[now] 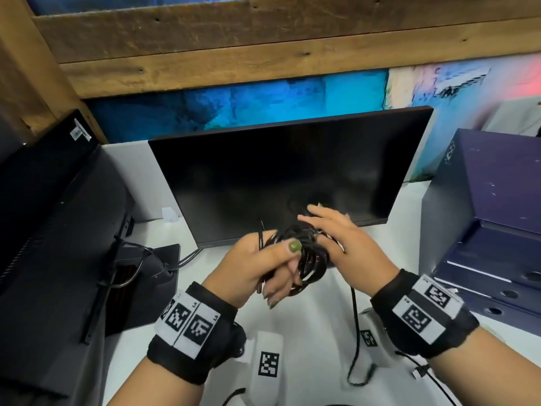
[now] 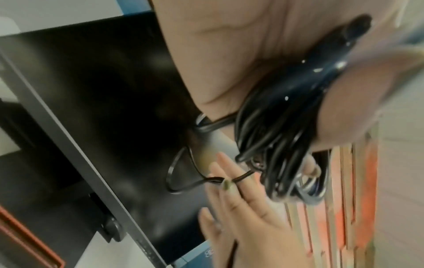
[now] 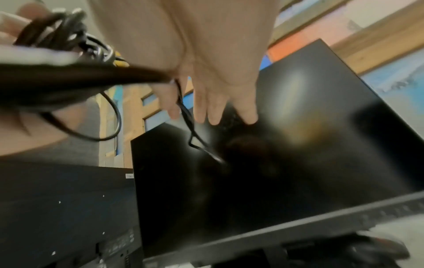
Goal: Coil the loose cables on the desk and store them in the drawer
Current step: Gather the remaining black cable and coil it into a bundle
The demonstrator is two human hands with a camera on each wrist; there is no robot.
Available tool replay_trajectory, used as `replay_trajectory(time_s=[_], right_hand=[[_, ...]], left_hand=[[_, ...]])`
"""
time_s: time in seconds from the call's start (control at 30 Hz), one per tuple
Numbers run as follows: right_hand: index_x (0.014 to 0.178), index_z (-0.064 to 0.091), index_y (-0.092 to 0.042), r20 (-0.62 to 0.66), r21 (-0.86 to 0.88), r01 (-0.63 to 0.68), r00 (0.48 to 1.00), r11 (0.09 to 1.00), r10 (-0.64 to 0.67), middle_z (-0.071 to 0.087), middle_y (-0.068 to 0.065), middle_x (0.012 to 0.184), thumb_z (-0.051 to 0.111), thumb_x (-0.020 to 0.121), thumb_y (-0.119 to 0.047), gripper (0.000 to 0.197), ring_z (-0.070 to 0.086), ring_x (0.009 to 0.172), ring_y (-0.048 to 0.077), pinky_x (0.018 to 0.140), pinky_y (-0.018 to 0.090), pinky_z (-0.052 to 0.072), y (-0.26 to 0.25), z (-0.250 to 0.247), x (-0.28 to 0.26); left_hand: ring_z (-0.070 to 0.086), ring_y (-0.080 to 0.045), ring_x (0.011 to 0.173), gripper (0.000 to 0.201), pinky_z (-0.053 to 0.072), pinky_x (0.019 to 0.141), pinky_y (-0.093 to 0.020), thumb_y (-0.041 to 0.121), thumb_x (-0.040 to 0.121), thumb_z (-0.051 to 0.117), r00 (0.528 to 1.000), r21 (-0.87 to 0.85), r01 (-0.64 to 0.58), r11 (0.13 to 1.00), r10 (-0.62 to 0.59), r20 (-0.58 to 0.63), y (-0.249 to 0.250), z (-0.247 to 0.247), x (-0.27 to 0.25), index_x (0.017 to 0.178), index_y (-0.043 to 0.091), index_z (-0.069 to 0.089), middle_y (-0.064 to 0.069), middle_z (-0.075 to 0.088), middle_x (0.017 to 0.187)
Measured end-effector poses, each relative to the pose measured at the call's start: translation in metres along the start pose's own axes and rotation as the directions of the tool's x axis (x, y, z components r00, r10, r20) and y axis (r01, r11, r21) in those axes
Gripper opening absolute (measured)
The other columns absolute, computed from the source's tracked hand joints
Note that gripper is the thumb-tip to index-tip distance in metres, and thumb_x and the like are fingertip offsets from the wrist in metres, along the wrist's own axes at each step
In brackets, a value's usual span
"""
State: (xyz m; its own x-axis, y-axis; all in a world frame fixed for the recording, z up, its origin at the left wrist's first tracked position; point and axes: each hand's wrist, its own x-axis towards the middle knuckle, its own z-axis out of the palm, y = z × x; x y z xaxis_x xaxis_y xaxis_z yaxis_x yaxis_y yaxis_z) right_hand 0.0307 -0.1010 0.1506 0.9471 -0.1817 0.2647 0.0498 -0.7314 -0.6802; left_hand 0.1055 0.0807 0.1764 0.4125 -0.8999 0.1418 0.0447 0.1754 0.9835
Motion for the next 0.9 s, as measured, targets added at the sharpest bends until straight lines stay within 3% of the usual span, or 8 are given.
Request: replay_trajectory(time_s=[0.1,0.17,0.27,0.4,0.5,0.7,0.8,0.9], right_hand=[[0.139,0.025,-0.052,0.041,0.157,-0.053,0.998,0.986,0.047,0.048,-0.028,0.132,0.036,0.101,-0.018,0.052,0.043,0.119,-0.015,0.107,0.012,0.031,0.004,0.01,-0.01],[0.14,0.028,-0.052,0.021,0.253,-0.101,0.995,0.962,0.099,0.059,-0.024,0.122,0.032,0.103,-0.018,0.051,0.054,0.109,-0.013,0.099,0.009,0.036,0.012,0.012,-0.015],[0.124,0.053,-0.037,-0.074,0.406,-0.171,0.973,0.898,0.219,0.073,-0.001,0.095,0.029,0.103,-0.012,0.04,0.068,0.09,0.008,0.09,0.019,0.046,0.031,0.013,-0.016],[0.108,0.059,-0.03,-0.112,0.41,-0.298,0.921,0.862,0.372,0.07,0.01,0.075,0.029,0.103,-0.011,0.036,0.063,0.07,0.018,0.068,0.018,0.044,0.064,0.013,-0.018],[0.107,0.06,-0.028,-0.09,0.337,-0.392,0.891,0.856,0.444,0.067,0.013,0.071,0.028,0.103,-0.017,0.034,0.059,0.065,0.019,0.071,0.026,0.044,0.086,0.014,-0.021],[0.107,0.06,-0.021,-0.039,0.204,-0.558,0.816,0.804,0.577,0.06,0.011,0.068,0.029,0.102,-0.021,0.031,0.054,0.062,0.022,0.065,0.03,0.044,0.099,0.021,-0.011],[0.124,0.055,-0.028,0.04,0.096,-0.567,0.823,0.818,0.566,0.061,0.008,0.109,0.039,0.1,-0.012,0.033,0.058,0.095,0.023,0.085,0.028,0.042,0.089,0.027,-0.009],[0.147,0.027,-0.036,0.086,0.012,-0.419,0.905,0.908,0.416,0.039,-0.006,0.144,0.051,0.097,-0.024,0.057,0.038,0.134,0.015,0.099,0.019,0.028,0.053,0.021,-0.01]], left_hand=[[0.04,-0.016,0.029,0.031,0.047,0.063,-0.034,0.033,0.086,0.052,0.982,-0.052,-0.118,0.992,0.108,-0.154,0.005,-0.003,0.003,0.062,0.014,0.055,0.006,0.034,0.032],[0.035,-0.016,0.029,0.033,0.048,0.064,-0.028,0.036,0.086,0.053,0.932,-0.065,-0.186,0.98,0.155,-0.328,0.01,-0.014,0.003,0.061,0.014,0.054,0.006,0.029,0.032],[0.031,-0.016,0.031,0.039,0.048,0.061,-0.025,0.036,0.095,0.046,0.766,-0.073,-0.321,0.944,0.214,-0.606,0.02,-0.038,0.001,0.063,0.016,0.05,0.005,0.026,0.034],[0.029,-0.014,0.032,0.054,0.044,0.056,-0.024,0.033,0.101,0.041,0.465,-0.017,-0.498,0.867,0.25,-0.849,0.043,-0.062,-0.005,0.05,0.023,0.055,0.006,0.032,0.039],[0.029,-0.014,0.034,0.056,0.042,0.056,-0.026,0.036,0.1,0.044,0.357,0.028,-0.56,0.828,0.272,-0.894,0.051,-0.07,-0.011,0.047,0.023,0.056,0.005,0.035,0.042],[0.033,-0.015,0.036,0.053,0.045,0.063,-0.028,0.039,0.101,0.04,0.359,0.062,-0.6,0.798,0.337,-0.87,0.049,-0.055,-0.002,0.053,0.024,0.056,0.004,0.033,0.041],[0.034,-0.017,0.034,0.044,0.046,0.061,-0.027,0.036,0.101,0.037,0.452,0.147,-0.518,0.843,0.415,-0.79,0.047,-0.047,0.007,0.063,0.018,0.051,0.003,0.032,0.037],[0.036,-0.02,0.035,0.038,0.046,0.059,-0.026,0.037,0.097,0.038,0.583,0.227,-0.397,0.889,0.435,-0.686,0.037,-0.032,0.016,0.068,0.013,0.046,0.004,0.034,0.036]])
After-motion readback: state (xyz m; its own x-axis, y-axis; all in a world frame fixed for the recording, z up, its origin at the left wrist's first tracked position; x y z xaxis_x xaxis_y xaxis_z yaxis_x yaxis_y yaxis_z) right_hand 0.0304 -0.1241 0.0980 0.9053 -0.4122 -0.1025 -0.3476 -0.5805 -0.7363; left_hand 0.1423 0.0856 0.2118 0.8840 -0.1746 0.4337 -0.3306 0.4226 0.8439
